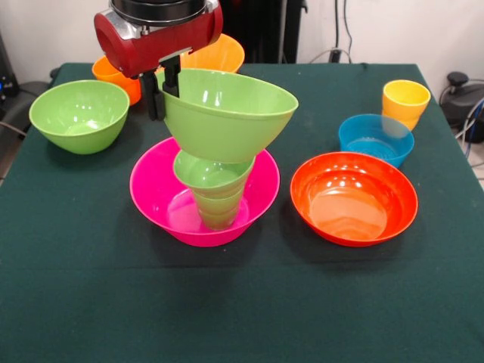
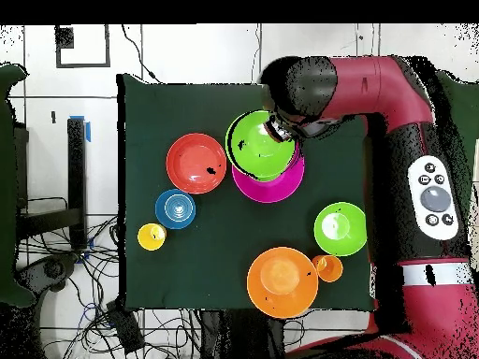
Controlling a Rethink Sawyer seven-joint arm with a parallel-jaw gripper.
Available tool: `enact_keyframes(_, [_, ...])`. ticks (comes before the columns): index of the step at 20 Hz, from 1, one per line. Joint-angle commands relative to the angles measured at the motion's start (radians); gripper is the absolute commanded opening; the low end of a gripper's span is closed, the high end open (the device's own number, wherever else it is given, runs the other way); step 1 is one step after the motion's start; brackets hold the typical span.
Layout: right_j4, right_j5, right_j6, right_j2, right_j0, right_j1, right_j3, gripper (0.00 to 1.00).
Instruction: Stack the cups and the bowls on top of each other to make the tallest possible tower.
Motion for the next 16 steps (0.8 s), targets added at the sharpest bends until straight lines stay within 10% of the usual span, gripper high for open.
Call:
enact_keyframes(1, [-0.037, -0.009, -0.254, 0.008, 0.007, 0.041, 0.023, 0.00])
enact_keyframes(16, [-0.045, -0.009, -0.268, 0.003, -0.007, 0.056, 0.009, 0.00])
